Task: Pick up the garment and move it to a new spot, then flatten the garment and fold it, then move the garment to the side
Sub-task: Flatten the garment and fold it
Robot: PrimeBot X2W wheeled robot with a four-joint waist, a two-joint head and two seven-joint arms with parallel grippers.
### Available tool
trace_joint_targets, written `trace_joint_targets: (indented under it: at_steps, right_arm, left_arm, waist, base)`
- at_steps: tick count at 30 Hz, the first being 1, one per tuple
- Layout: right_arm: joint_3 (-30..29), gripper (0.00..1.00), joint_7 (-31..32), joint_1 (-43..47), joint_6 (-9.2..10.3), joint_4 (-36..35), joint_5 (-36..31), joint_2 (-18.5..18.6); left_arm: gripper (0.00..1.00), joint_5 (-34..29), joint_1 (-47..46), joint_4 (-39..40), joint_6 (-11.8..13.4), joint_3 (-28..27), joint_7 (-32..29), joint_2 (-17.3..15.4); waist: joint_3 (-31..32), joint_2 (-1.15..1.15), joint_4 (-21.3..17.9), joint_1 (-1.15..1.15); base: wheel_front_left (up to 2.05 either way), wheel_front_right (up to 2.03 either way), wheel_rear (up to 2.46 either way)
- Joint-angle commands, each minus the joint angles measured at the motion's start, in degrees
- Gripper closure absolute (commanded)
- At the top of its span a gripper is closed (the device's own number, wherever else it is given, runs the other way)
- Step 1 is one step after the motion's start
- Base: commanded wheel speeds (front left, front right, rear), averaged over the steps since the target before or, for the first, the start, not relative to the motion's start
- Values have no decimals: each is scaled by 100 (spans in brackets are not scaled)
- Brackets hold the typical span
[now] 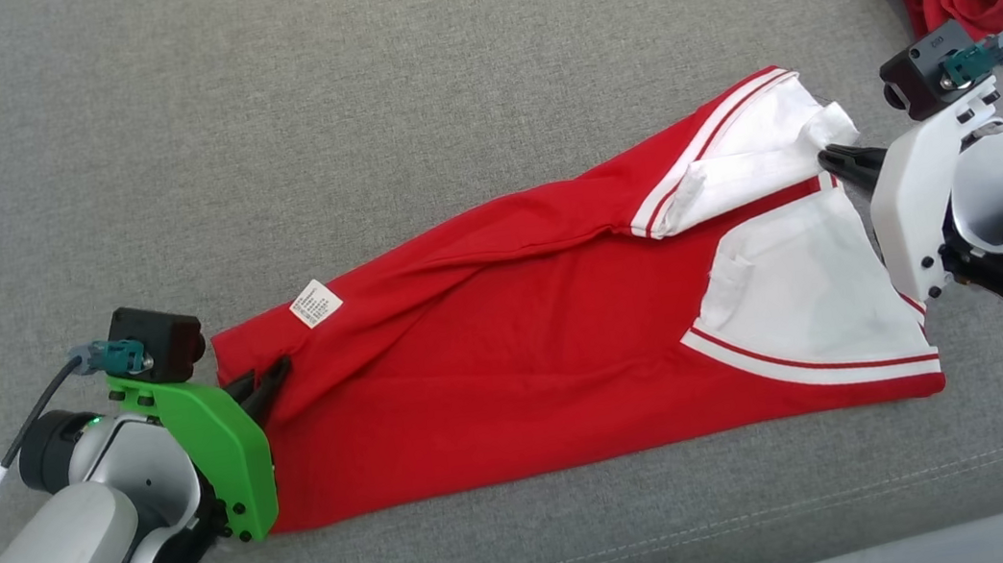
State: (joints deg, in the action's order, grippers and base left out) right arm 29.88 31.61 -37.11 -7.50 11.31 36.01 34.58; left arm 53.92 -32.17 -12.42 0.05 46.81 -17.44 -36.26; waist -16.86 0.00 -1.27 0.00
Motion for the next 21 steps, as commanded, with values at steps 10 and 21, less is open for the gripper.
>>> trace_joint_targets:
  at_steps: [10,21]
  right_arm:
    - [-380,0,62,527,2,-195,-19,-76]
    - [-709,0,462,1126,2,-536,116,20]
  left_arm:
    - [36,141,442,303,-28,-113,476,-46]
    - [0,315,981,619,221,-95,393,-322]
  waist:
    - [126,0,3,0]
    - [427,0,-34,0]
  base:
    - [0,0,0]
    - [0,0,0]
